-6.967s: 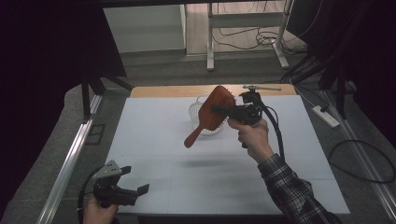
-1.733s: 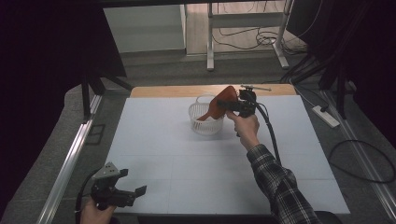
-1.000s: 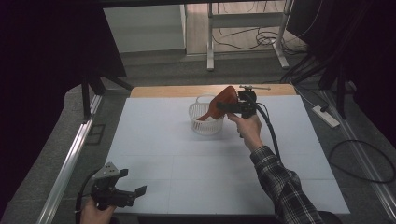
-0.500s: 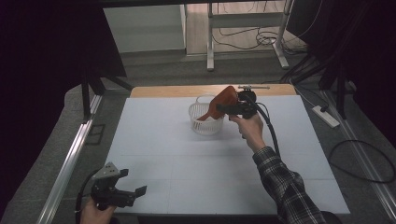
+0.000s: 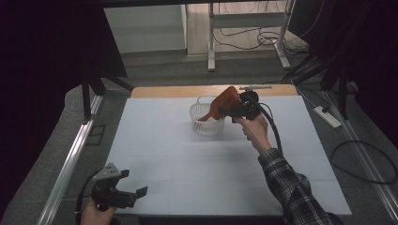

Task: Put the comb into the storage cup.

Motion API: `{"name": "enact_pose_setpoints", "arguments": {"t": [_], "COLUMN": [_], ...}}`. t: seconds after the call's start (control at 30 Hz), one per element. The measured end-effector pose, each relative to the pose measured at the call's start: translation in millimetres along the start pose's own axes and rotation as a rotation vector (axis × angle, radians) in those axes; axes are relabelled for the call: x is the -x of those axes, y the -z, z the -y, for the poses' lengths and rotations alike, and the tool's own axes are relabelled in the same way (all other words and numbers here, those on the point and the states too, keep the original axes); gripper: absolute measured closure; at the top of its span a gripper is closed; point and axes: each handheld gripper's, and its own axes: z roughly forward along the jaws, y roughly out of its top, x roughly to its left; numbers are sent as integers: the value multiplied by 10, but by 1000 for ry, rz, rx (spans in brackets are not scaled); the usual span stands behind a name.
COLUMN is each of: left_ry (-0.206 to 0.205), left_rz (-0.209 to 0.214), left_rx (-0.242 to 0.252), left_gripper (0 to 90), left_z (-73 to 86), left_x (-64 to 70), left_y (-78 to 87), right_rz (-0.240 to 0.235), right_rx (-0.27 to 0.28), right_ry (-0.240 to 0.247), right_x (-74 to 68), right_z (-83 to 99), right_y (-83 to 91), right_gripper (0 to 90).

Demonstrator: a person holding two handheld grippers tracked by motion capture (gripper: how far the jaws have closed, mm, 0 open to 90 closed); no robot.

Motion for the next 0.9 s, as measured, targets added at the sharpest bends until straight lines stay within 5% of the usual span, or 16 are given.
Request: {"name": "enact_pose_setpoints", "arguments": {"t": [0.9], "left_ry": [10], "left_rz": [0], "left_rx": [5], "left_gripper": [14], "left_z": [2], "left_x": [-7], "left_y": [2], "right_rz": [-8], "right_rx": [-36], "right_ry": [117], "right_x": [-57], "right_z": [127], "right_y": [253], "right_gripper": [18]}}
